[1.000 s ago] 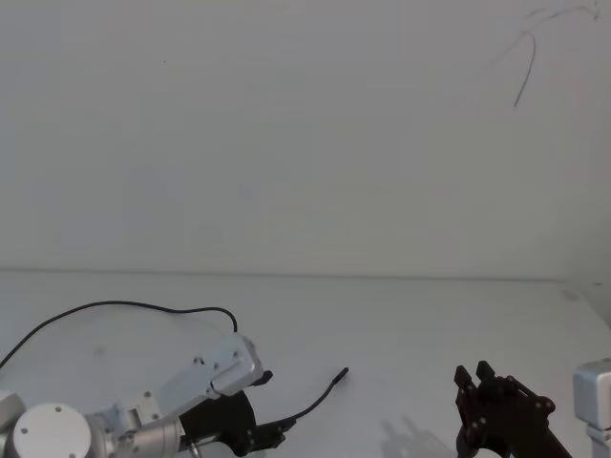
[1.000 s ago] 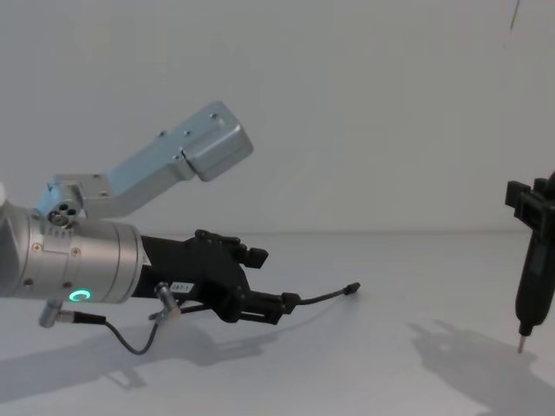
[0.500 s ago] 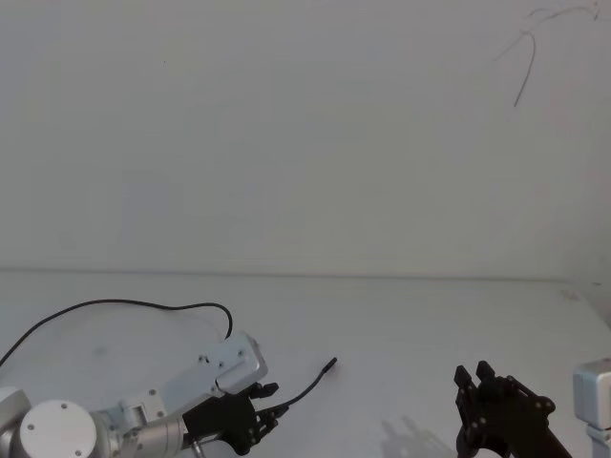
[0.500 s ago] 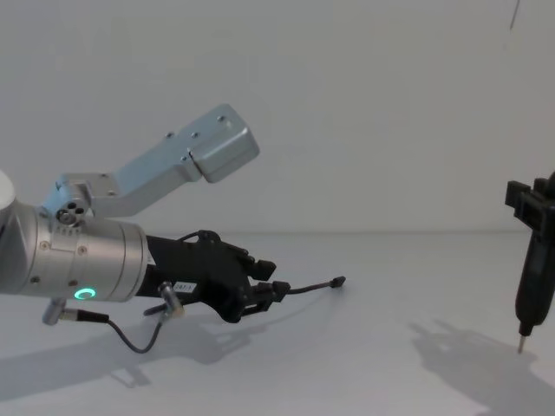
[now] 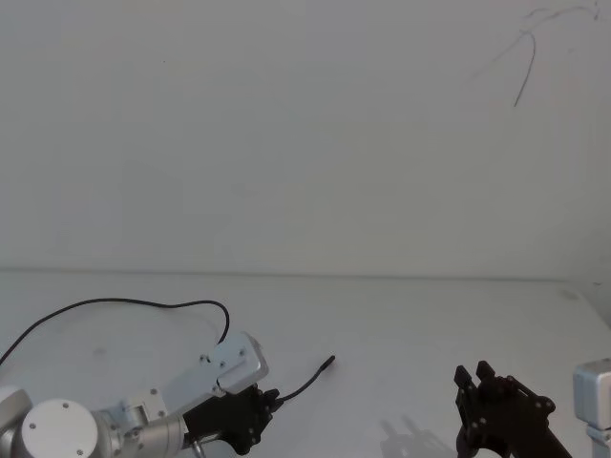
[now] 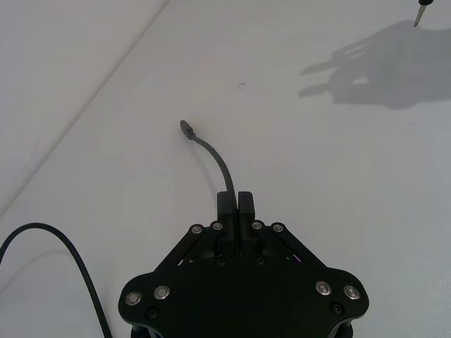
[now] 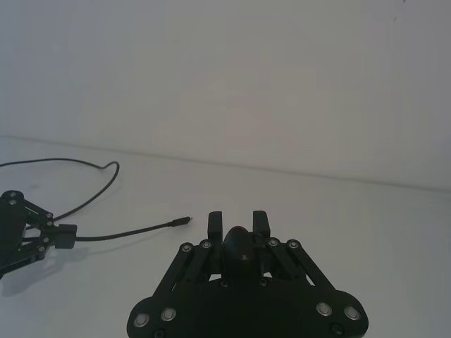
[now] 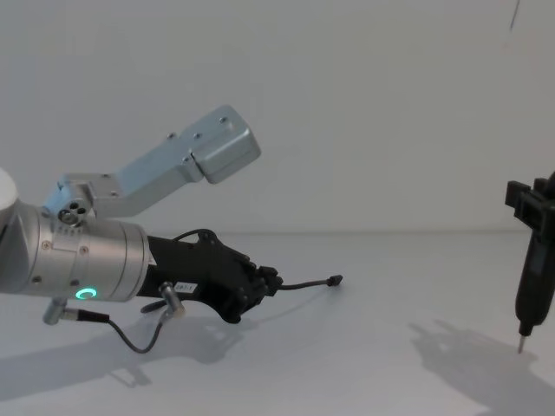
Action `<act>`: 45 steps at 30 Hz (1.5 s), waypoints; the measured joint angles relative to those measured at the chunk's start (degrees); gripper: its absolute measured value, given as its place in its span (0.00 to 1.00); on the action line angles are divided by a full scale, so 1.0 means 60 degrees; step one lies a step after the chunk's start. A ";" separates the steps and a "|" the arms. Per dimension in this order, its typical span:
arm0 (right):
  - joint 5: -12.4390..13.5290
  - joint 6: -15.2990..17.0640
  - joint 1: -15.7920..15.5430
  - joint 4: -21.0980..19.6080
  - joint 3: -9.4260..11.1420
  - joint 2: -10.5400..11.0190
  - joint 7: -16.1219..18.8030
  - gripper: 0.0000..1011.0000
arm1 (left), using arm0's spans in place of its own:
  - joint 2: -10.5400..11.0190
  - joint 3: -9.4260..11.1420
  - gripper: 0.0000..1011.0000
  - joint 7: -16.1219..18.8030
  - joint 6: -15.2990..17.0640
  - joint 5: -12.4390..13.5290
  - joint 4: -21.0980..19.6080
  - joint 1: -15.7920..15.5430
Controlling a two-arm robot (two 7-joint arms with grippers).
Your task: Pick up the data cable with the one hand.
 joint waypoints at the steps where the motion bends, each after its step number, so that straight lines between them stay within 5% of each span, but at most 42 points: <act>1: 0.0000 -0.0001 0.0000 0.0000 0.0001 0.0000 0.0000 0.25 | -0.0001 0.0000 0.05 0.0000 0.0001 0.0001 0.0000 0.0000; 11: 0.0000 0.0000 0.0000 0.0000 0.0001 0.0001 0.0000 0.25 | -0.0008 -0.0174 0.05 -0.0078 -0.0197 -0.0162 -0.0038 0.0057; 19: 0.0000 -0.0001 0.0000 0.0000 0.0001 0.0000 0.0000 0.25 | 0.0019 -0.0540 0.05 -0.0390 -0.0550 -0.0717 -0.0198 0.0184; 32: 0.0000 0.0000 0.0000 0.0000 0.0001 0.0000 0.0000 0.25 | 0.0327 -0.1380 0.05 -0.1032 -0.0768 -0.2334 -0.0830 0.0821; 45: 0.0000 0.0000 0.0000 0.0000 0.0001 0.0000 0.0000 0.25 | 0.1021 -0.2121 0.05 -0.2120 -0.0306 -0.4256 -0.1648 0.1779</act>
